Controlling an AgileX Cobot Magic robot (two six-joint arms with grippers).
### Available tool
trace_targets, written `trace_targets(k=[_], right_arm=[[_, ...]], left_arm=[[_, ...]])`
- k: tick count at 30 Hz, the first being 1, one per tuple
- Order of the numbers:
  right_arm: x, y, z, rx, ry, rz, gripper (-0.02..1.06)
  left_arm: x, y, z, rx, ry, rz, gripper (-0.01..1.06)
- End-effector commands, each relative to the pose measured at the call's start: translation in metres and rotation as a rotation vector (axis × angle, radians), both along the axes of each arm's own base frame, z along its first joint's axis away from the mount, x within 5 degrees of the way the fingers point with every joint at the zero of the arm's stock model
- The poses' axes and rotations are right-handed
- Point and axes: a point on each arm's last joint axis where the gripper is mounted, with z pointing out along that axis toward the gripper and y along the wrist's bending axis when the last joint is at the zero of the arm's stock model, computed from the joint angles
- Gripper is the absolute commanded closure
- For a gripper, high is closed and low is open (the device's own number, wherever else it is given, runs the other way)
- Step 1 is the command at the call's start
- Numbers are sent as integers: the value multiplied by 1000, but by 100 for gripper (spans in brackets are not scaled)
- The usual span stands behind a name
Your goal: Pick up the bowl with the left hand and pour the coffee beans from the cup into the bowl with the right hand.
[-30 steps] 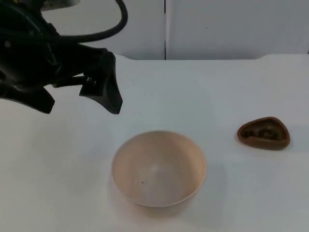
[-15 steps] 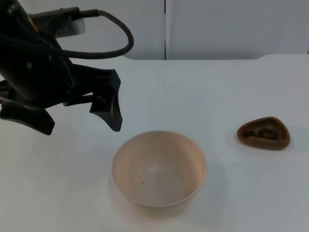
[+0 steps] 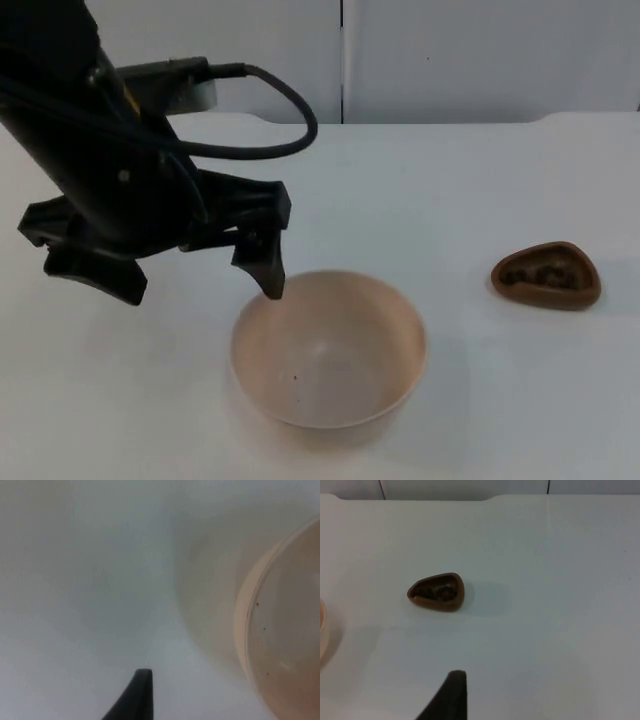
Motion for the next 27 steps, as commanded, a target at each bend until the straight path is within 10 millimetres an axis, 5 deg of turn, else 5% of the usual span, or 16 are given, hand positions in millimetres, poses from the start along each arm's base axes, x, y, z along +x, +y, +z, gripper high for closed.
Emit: trace_targets(k=[1, 27], right_arm=[[0, 0, 0, -2, -7, -5, -1], [0, 0, 0, -3, -7, -6, -1]], left_arm=[[3, -3, -4, 13, -11, 12, 0], [14, -7, -55, 75, 46, 8, 0]])
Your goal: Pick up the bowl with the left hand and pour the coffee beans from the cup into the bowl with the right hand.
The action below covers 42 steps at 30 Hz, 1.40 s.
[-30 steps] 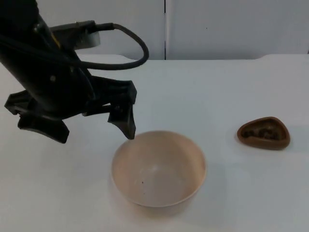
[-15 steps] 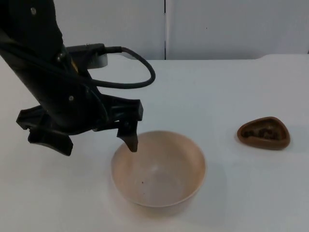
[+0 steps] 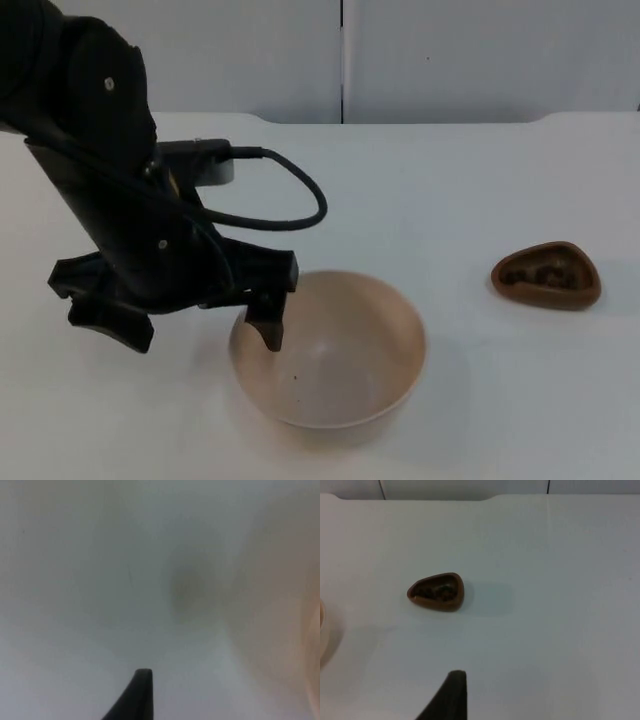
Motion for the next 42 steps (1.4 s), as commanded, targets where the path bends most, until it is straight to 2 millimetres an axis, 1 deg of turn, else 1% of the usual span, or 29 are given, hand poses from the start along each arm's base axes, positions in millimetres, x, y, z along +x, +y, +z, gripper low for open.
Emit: trace_targets(k=[1, 9, 22, 26, 27, 30, 31, 33, 34, 35, 36, 37, 38, 42], right_arm=[[0, 0, 0, -3, -7, -6, -1], [0, 0, 0, -3, -7, -6, -1], [0, 0, 0, -3, -7, -6, -1], [0, 0, 0, -3, -7, -6, -1], [0, 0, 0, -3, -7, -6, -1], [0, 0, 0, -3, -7, -6, -1], [0, 0, 0, -3, -7, -6, -1], [0, 0, 0, -3, -7, -6, -1], [0, 0, 0, -9, -7, -10, -1], [0, 0, 0, -9, -7, -10, -1], [0, 0, 0, -9, -7, -10, -1], [0, 0, 0, -9, -7, -10, -1], [0, 0, 0, -9, -7, -10, -1], [0, 0, 0, -9, -7, -10, -1]], left_arm=[[1, -2, -1, 6, -18, -21, 0], [4, -1, 0, 14, -51, -40, 0], [6, -2, -7, 15, -50, -38, 0], [6, -2, -8, 16, -48, -38, 2], [6, -2, -8, 16, -48, -38, 4], [6, -2, -8, 16, -48, -38, 14], [6, -2, -8, 16, -48, -38, 14], [6, -2, -8, 16, -48, -38, 21], [6, -2, -8, 16, -48, -38, 25], [6, -2, -8, 11, -46, -32, 32], [5, -3, -8, 7, -44, -27, 36], [5, -3, -8, 3, -44, -22, 39], [5, -3, -8, 3, -44, -22, 39], [5, -4, -8, -15, -34, 2, 66]])
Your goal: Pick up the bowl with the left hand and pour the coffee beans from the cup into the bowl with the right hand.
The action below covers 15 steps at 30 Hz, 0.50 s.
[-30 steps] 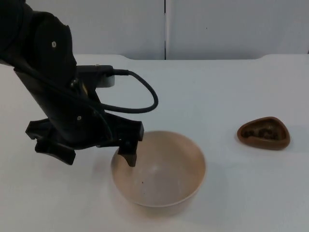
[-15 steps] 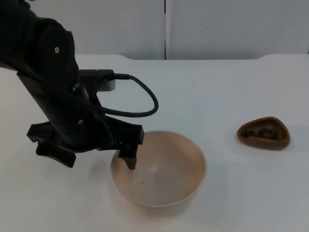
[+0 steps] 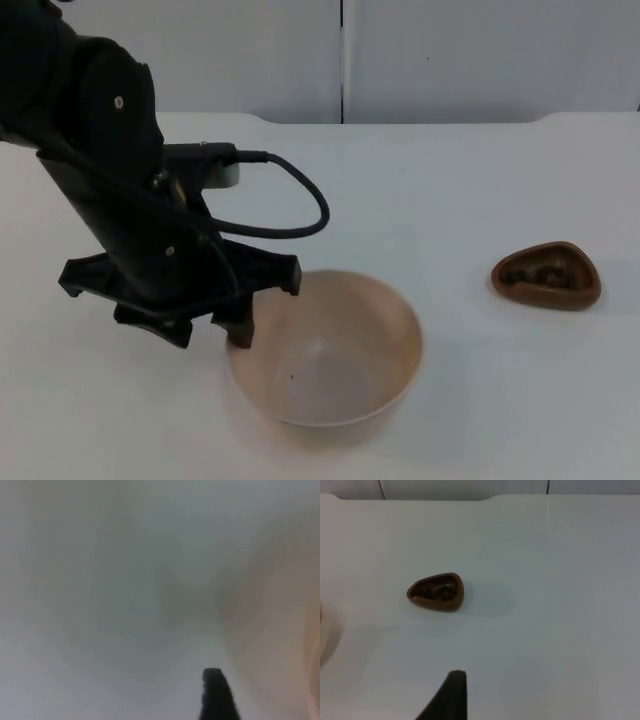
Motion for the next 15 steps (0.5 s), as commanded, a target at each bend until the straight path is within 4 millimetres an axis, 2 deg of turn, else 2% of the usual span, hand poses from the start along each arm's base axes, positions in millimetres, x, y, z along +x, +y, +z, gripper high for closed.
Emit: trace_targets(k=[1, 5, 6, 8, 15], right_arm=[[0, 0, 0, -9, -7, -10, -1], [0, 0, 0, -9, -7, -10, -1], [0, 0, 0, -9, -7, -10, -1], [0, 0, 0, -9, -7, -10, -1], [0, 0, 0, -9, -7, -10, -1]], left_arm=[[0, -3, 0, -18, 4, 15, 66], [0, -3, 0, -22, 5, 20, 91], [0, -3, 0, -22, 5, 20, 91], [0, -3, 0, -22, 5, 20, 104], [-1, -3, -1, -21, 17, 26, 105]])
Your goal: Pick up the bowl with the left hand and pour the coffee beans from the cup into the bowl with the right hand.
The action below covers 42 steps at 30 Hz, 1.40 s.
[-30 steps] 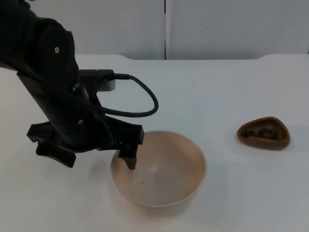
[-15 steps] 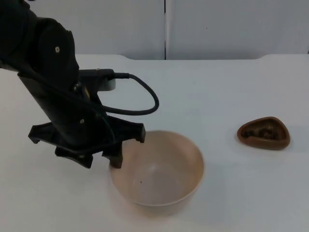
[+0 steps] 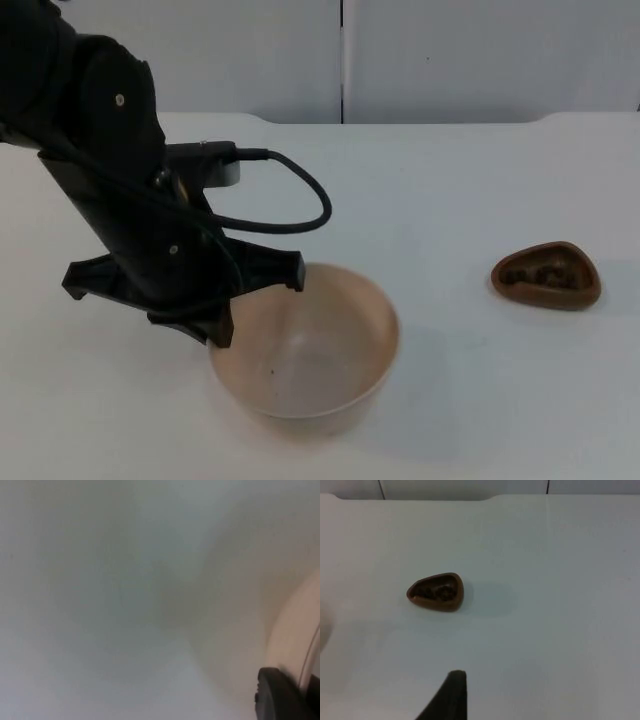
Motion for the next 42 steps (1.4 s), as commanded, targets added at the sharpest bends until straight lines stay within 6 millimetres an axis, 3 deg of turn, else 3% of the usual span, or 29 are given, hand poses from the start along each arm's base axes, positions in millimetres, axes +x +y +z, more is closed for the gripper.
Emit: trace_targets(k=[1, 7, 16, 28, 42], right_arm=[[0, 0, 0, -9, -7, -10, -1], [0, 0, 0, -9, -7, -10, -1], [0, 0, 0, -9, -7, -10, -1], [0, 0, 0, -9, -7, -10, -1], [0, 0, 0, -2, -7, -5, -1]], left_arm=[[-1, -2, -1, -3, 12, 6, 105], [-5, -1, 17, -22, -3, 7, 105], [-11, 6, 65, -36, -124, -37, 105], [-7, 9, 94, 56, -104, -105, 105], [-5, 12, 99, 106, -103, -153, 105]])
